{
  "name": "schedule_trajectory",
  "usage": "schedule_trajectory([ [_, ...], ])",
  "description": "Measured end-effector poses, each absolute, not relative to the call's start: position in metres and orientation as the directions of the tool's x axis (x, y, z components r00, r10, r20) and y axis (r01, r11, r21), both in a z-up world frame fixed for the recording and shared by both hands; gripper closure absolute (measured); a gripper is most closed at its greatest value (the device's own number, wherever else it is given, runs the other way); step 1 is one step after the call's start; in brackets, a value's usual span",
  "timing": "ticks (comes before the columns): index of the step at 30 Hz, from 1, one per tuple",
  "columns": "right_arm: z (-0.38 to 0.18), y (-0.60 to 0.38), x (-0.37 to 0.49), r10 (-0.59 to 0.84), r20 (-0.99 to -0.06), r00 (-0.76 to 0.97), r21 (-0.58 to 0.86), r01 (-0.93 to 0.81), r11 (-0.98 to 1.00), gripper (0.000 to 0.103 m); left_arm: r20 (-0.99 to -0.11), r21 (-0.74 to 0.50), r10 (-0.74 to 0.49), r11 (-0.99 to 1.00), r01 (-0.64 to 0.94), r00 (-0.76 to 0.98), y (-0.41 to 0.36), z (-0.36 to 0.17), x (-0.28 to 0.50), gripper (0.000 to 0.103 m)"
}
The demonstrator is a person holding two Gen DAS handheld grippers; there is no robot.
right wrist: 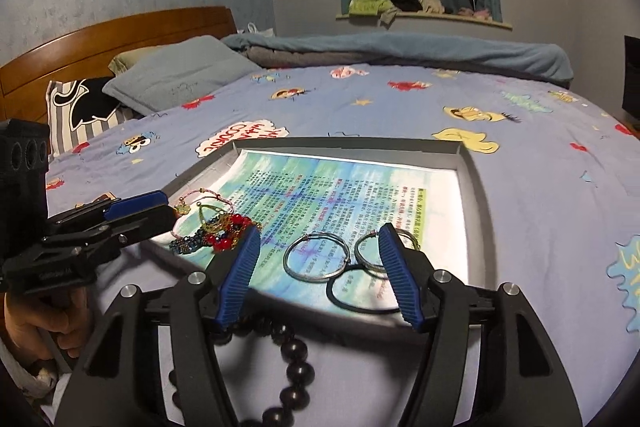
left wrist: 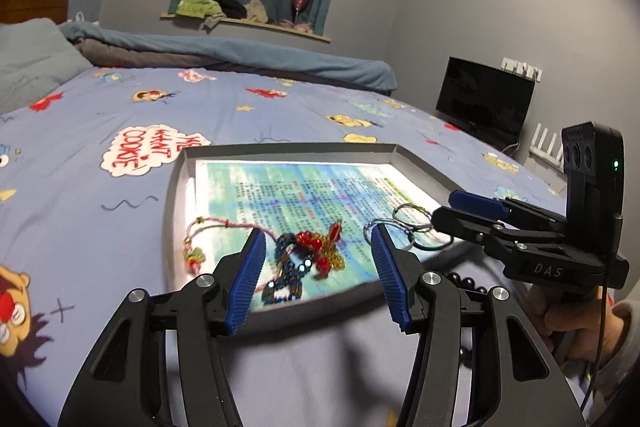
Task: Organize jewelry
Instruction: 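Move both tools back to the jewelry lying beside the box, then grasp the pearl ring brooch with the left tool while the right tool grasps the black bead bracelet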
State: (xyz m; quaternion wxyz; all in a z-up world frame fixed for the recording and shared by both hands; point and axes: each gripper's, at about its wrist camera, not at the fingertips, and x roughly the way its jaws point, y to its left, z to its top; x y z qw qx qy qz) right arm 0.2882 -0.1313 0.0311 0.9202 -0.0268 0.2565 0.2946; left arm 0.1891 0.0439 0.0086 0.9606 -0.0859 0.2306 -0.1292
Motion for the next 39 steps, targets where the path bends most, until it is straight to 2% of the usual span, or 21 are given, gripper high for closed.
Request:
schedule_trajectory([
  [11, 0.027, -0.138, 0.251, 0.536, -0.482, 0.693, 0.075, -0.577, 0.813, 0.037, -0.421, -0.276, -0.334, 0.933, 0.232, 0.843, 0.050, 0.005, 0.154, 0.047],
  [20, 0.025, -0.145, 0.232, 0.533, -0.484, 0.694, 0.079, -0.572, 0.817, 0.035, -0.402, -0.240, -0.393, 0.917, 0.319, 0.827, 0.037, 0.006, 0.114, 0.047],
  [26, 0.023, -0.149, 0.227, 0.529, -0.492, 0.692, 0.087, -0.566, 0.820, 0.035, -0.442, -0.179, -0.401, 0.916, 0.359, 0.803, 0.020, -0.001, 0.094, 0.047],
  [30, 0.022, -0.149, 0.226, 0.525, -0.497, 0.690, 0.090, -0.561, 0.823, 0.034, -0.491, -0.118, -0.353, 0.933, 0.341, 0.797, 0.008, -0.005, 0.095, 0.047],
  [39, 0.022, -0.153, 0.224, 0.526, -0.501, 0.688, 0.102, -0.557, 0.824, 0.033, -0.535, -0.120, -0.337, 0.938, 0.325, 0.774, 0.009, -0.012, 0.097, 0.047],
])
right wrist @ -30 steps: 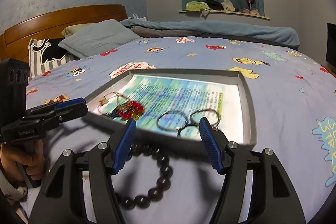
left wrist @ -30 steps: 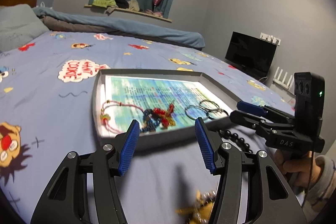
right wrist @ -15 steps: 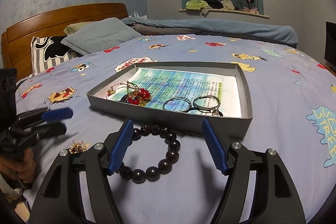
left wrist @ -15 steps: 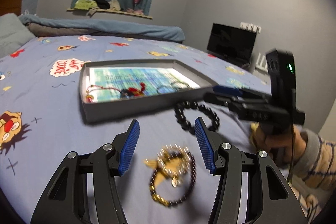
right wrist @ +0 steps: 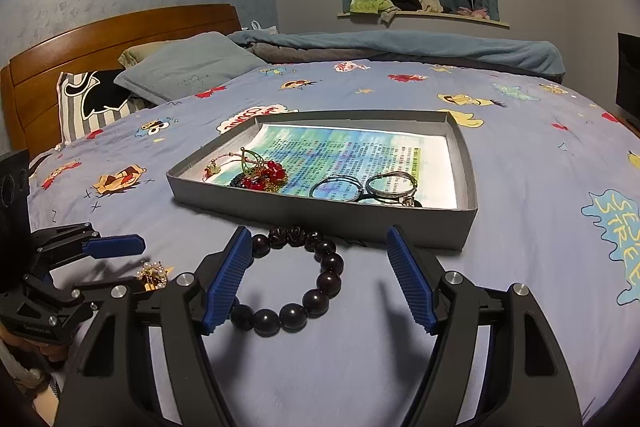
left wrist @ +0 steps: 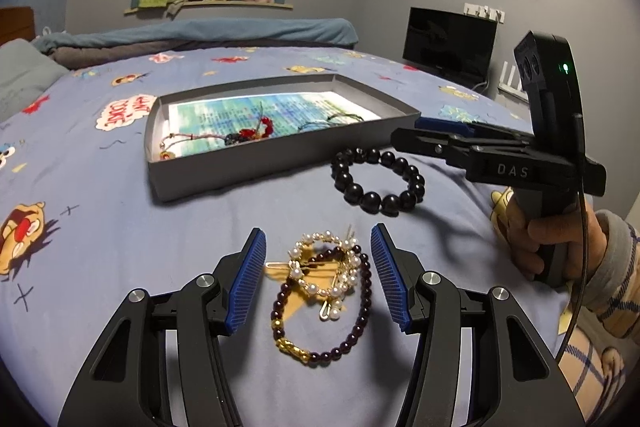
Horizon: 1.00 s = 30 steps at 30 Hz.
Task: Organize jewelry
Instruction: 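Grasp the pearl ring brooch with the left tool while the right tool grasps the black bead bracelet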
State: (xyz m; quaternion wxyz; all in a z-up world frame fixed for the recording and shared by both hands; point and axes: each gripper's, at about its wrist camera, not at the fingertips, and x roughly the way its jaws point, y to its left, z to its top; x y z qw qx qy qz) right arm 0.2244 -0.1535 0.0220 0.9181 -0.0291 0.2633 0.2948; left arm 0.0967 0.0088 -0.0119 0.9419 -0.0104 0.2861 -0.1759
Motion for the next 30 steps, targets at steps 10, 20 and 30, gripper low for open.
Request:
schedule_trajectory([
  [10, 0.020, -0.153, 0.226, 0.523, -0.513, 0.681, 0.102, -0.556, 0.825, 0.032, -0.590, -0.113, -0.305, 0.948, 0.298, 0.748, 0.006, -0.019, 0.108, 0.051],
  [20, 0.013, -0.141, 0.230, 0.521, -0.568, 0.638, 0.084, -0.584, 0.807, 0.028, -0.536, -0.191, -0.290, 0.957, 0.220, 0.793, 0.027, -0.012, 0.104, 0.061],
  [30, 0.008, -0.130, 0.232, 0.516, -0.616, 0.595, 0.070, -0.611, 0.789, 0.022, -0.580, -0.182, -0.233, 0.971, 0.155, 0.781, 0.031, -0.016, 0.119, 0.051],
])
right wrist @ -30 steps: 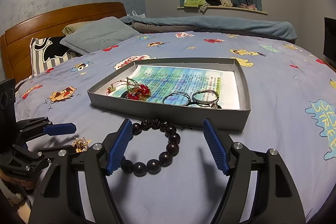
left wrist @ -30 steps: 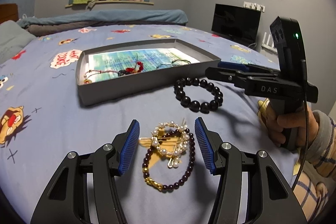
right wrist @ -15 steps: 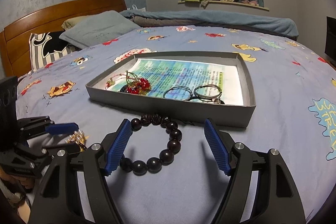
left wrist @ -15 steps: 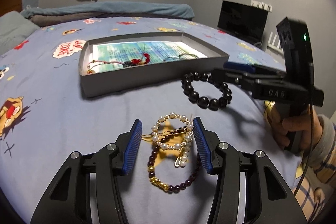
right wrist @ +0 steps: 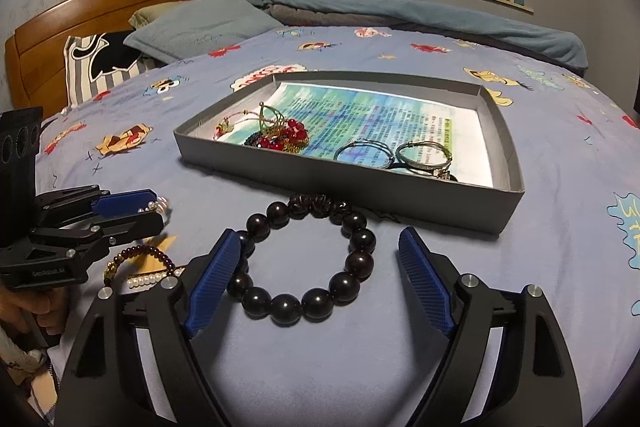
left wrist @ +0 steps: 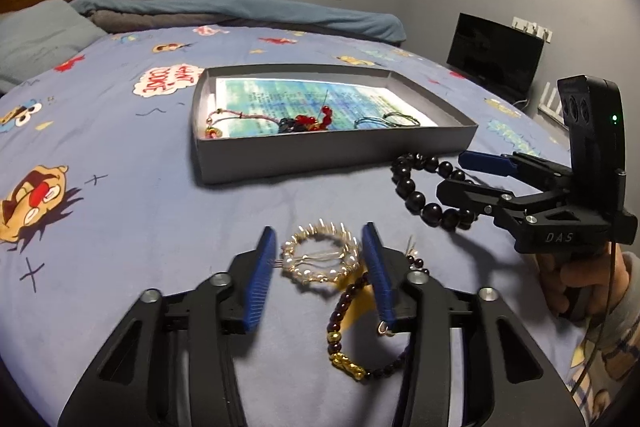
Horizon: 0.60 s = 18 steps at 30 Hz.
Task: Organize jewelry
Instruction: 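Grasp the pearl ring brooch with the left tool while the right tool grasps the black bead bracelet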
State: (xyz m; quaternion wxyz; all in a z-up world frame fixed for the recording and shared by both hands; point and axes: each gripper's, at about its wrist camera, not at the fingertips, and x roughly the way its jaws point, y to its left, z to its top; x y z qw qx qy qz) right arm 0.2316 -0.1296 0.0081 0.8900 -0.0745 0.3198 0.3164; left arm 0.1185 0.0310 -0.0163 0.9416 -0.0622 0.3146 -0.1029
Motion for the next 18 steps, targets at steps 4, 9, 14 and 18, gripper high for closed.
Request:
schedule_trajectory([
  [4, 0.007, -0.128, 0.232, 0.511, -0.623, 0.593, 0.064, -0.611, 0.789, 0.022, -0.582, -0.186, -0.237, 0.970, 0.156, 0.778, 0.033, -0.018, 0.118, 0.048],
  [9, 0.009, -0.132, 0.233, 0.485, -0.613, 0.624, 0.061, -0.575, 0.816, 0.023, -0.595, -0.190, -0.237, 0.970, 0.152, 0.768, 0.033, -0.021, 0.119, 0.048],
  [14, 0.003, -0.133, 0.245, 0.450, -0.652, 0.610, 0.080, -0.535, 0.841, 0.046, -0.615, -0.184, -0.234, 0.971, 0.152, 0.753, 0.031, -0.024, 0.123, 0.048],
  [18, -0.001, -0.128, 0.248, 0.442, -0.675, 0.591, 0.073, -0.543, 0.837, 0.067, -0.623, -0.177, -0.237, 0.971, 0.160, 0.746, 0.029, -0.024, 0.124, 0.052],
])
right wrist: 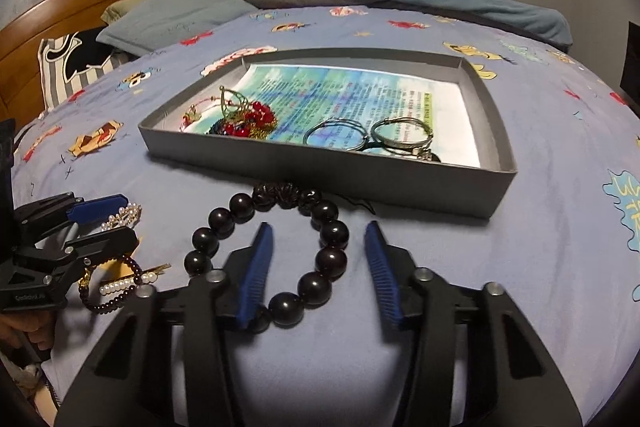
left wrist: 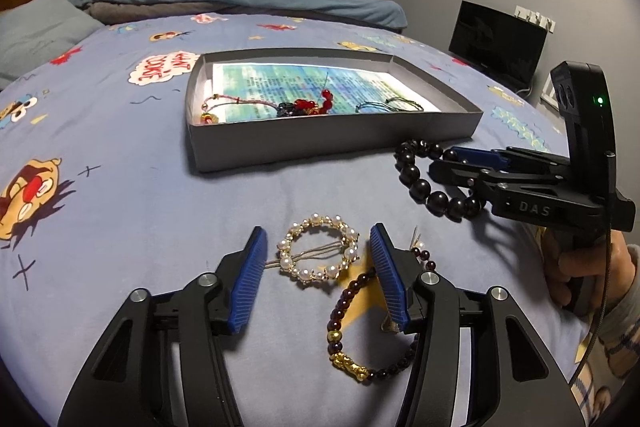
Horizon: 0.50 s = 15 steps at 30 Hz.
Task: Organize jewelry
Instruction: 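Grasp the pearl ring brooch with the left tool while the right tool grasps the black bead bracelet, then carry the brooch and black bracelet into the gray box and open both tools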
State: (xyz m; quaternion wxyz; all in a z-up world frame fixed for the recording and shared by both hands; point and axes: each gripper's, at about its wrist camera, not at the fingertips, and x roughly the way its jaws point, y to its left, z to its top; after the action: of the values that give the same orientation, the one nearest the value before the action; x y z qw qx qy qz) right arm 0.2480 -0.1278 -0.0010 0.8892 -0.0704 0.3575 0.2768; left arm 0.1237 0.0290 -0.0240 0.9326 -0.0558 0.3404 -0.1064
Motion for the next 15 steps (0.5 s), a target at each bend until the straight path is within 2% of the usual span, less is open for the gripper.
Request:
schedule_trajectory([
  [1, -0.001, -0.127, 0.247, 0.446, -0.675, 0.588, 0.072, -0.549, 0.833, 0.077, -0.624, -0.177, -0.237, 0.971, 0.161, 0.744, 0.029, -0.024, 0.124, 0.059],
  [3, -0.001, -0.126, 0.245, 0.454, -0.672, 0.585, 0.069, -0.561, 0.825, 0.089, -0.617, -0.185, -0.245, 0.969, 0.165, 0.748, 0.030, -0.023, 0.122, 0.063],
  [15, 0.017, -0.135, 0.229, 0.522, -0.571, 0.634, 0.079, -0.591, 0.803, 0.089, -0.555, -0.205, -0.255, 0.965, 0.167, 0.792, 0.032, -0.008, 0.114, 0.063],
])
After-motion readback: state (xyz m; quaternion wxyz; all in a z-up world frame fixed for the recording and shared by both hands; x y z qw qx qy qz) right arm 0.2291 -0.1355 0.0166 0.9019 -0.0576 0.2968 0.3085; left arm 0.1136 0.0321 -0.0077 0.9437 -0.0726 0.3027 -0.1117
